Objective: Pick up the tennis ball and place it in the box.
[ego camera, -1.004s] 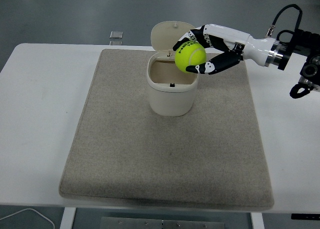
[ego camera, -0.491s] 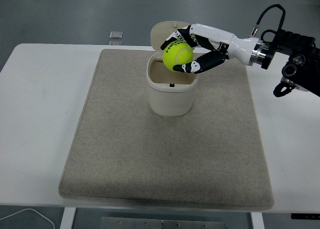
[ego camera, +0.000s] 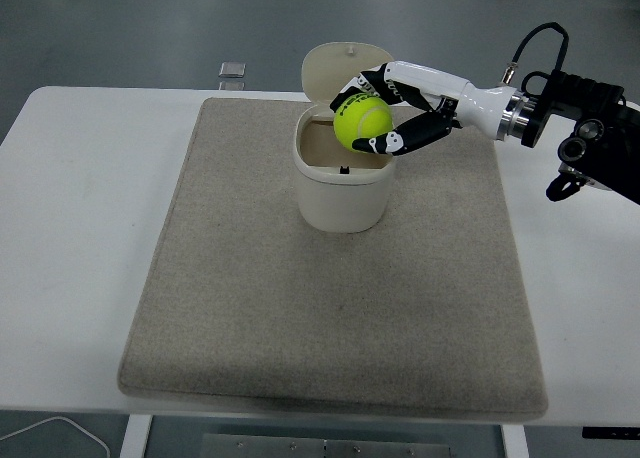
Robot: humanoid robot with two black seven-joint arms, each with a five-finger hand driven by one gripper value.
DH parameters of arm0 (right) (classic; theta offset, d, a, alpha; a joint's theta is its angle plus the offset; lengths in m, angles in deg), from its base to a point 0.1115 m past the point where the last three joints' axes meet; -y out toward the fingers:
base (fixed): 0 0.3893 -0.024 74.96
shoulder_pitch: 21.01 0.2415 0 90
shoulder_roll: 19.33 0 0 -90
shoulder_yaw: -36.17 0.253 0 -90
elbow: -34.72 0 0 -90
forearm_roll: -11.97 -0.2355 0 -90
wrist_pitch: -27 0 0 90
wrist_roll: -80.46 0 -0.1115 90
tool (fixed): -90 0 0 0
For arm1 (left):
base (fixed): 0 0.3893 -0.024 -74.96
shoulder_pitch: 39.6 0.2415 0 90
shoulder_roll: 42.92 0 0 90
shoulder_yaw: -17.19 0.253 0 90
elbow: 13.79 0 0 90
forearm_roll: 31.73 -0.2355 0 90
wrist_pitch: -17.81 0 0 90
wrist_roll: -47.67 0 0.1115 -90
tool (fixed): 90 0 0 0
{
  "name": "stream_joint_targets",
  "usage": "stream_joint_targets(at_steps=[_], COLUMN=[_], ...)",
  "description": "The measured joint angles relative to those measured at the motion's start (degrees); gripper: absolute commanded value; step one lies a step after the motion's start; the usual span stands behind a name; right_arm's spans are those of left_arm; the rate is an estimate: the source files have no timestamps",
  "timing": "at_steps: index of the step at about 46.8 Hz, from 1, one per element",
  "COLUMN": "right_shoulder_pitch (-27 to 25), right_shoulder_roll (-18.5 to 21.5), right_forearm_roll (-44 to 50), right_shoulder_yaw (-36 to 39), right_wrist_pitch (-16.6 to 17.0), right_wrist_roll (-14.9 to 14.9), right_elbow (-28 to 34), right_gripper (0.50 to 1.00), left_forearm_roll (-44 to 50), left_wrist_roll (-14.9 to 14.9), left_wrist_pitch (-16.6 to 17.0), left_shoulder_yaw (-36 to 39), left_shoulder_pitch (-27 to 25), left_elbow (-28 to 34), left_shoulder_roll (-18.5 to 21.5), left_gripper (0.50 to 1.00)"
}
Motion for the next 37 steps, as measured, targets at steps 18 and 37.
stream_joint_targets(at_steps=[18,37], right_shoulder_pitch=[-0.57,-0.78], right_shoulder_roll=[0.87,1.05], right_forearm_roll=[-0.07,-0.06], right_shoulder_yaw=[0.00,-0.17], right_wrist_pitch=[0.05,0.12], right_wrist_roll=[-0.01,-0.03], right_elbow=[0.00,0.34], right_gripper=[0.752,0.860], left_forearm_roll=[0.00,0.00], left_wrist_roll=[0.00,0.00], left_wrist_pitch=[0.00,0.00], left_shoulder_yaw=[0.00,-0.01], left_shoulder_pitch=[0.00,0.00], left_elbow=[0.00,0.00], left_shoulder_roll=[0.00,0.00], left_gripper=[0.996,0.996])
